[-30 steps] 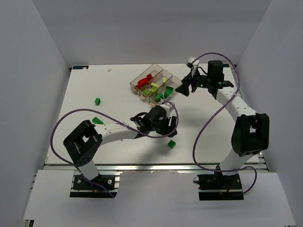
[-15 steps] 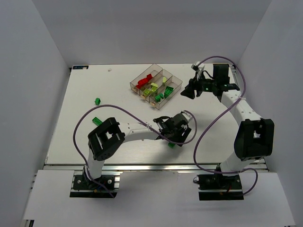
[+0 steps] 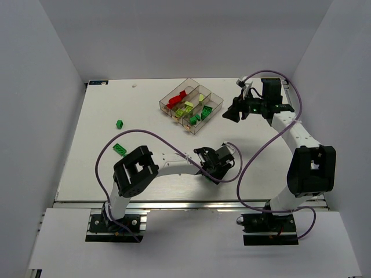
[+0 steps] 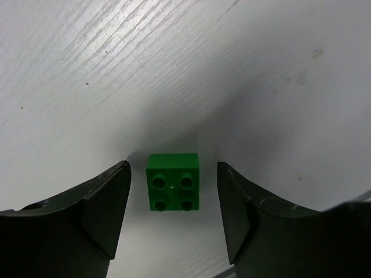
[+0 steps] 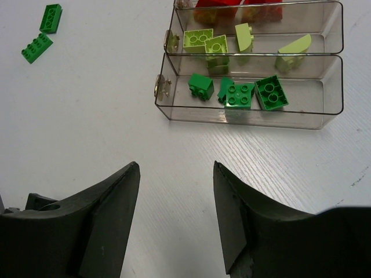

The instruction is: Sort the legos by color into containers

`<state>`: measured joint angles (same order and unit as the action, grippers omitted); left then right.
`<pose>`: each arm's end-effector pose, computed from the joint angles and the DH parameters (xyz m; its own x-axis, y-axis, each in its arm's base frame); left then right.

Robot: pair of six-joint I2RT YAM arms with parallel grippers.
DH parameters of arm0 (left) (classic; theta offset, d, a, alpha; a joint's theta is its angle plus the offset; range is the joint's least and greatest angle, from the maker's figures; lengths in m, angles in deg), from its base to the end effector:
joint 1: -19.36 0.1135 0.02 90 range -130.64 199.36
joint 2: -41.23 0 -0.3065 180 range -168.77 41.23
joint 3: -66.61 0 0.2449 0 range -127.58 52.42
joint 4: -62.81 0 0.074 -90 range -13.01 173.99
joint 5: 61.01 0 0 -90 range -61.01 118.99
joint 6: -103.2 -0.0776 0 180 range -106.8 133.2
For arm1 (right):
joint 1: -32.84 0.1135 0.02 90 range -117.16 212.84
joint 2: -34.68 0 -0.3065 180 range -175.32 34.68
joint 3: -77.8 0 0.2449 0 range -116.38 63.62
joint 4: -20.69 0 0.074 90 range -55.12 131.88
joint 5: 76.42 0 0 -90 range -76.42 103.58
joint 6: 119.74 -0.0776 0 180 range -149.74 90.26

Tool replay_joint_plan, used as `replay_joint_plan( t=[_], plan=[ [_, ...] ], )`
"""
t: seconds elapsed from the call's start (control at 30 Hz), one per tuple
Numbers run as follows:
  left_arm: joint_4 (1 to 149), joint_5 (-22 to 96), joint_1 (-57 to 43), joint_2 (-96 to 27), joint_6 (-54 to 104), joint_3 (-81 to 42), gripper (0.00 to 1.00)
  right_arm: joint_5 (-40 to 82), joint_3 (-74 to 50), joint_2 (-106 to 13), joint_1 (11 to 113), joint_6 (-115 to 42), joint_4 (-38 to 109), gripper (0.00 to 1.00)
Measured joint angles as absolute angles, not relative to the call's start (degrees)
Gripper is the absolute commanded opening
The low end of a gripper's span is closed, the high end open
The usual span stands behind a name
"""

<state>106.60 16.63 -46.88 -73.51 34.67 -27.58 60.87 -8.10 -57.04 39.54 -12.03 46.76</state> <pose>0.1935 -0.3983 0.1709 -0.6515 0.5926 -0.4736 0.6643 0.7472 0.0211 0.3711 0.1010 0.3281 -0.2873 -0.2415 -0.9269 -0.8253 0.5536 0.1115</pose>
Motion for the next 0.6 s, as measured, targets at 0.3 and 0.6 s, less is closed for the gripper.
replay_joint_plan(
  t=[0.3,0.6],
  plan=[
    [107.25,15.62,-46.88,-74.67,35.15,-28.09,0.40,60.87,-7.73,-56.93,39.10,-12.44,46.74,0.59],
    [108.26,13.22,-46.38,-74.17,35.92,-28.22,0.05,60.82,-6.27,-56.34,38.81,-12.62,46.30,0.58]
  ],
)
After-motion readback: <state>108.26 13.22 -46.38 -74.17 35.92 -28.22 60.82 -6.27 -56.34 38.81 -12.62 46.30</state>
